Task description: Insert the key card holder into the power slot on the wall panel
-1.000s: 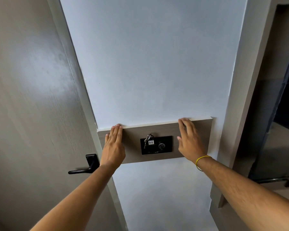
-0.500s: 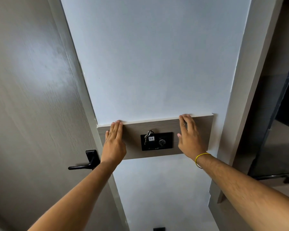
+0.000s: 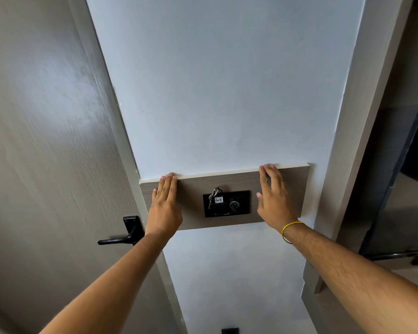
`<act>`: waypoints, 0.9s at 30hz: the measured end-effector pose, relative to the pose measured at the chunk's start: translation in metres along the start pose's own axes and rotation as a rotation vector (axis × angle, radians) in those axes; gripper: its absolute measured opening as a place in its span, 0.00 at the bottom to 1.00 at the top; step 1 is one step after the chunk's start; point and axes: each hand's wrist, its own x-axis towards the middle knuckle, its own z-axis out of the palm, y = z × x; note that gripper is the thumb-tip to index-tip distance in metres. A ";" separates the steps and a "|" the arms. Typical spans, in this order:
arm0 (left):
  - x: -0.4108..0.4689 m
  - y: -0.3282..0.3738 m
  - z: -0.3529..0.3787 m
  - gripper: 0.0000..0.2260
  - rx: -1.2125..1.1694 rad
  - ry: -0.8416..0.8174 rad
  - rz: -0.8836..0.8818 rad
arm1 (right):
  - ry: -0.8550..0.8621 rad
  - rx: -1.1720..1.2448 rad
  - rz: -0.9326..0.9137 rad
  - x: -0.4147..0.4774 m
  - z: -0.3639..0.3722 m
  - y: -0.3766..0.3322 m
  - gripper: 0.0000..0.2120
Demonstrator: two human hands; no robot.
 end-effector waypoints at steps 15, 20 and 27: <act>0.000 0.002 0.000 0.40 0.007 -0.002 -0.001 | -0.019 0.001 0.012 0.001 -0.003 -0.002 0.38; 0.000 0.003 0.001 0.41 0.003 -0.005 -0.006 | -0.029 -0.010 0.016 0.001 -0.004 -0.002 0.39; 0.001 0.010 -0.007 0.44 -0.006 -0.058 -0.033 | -0.111 -0.111 0.012 0.000 -0.011 -0.011 0.44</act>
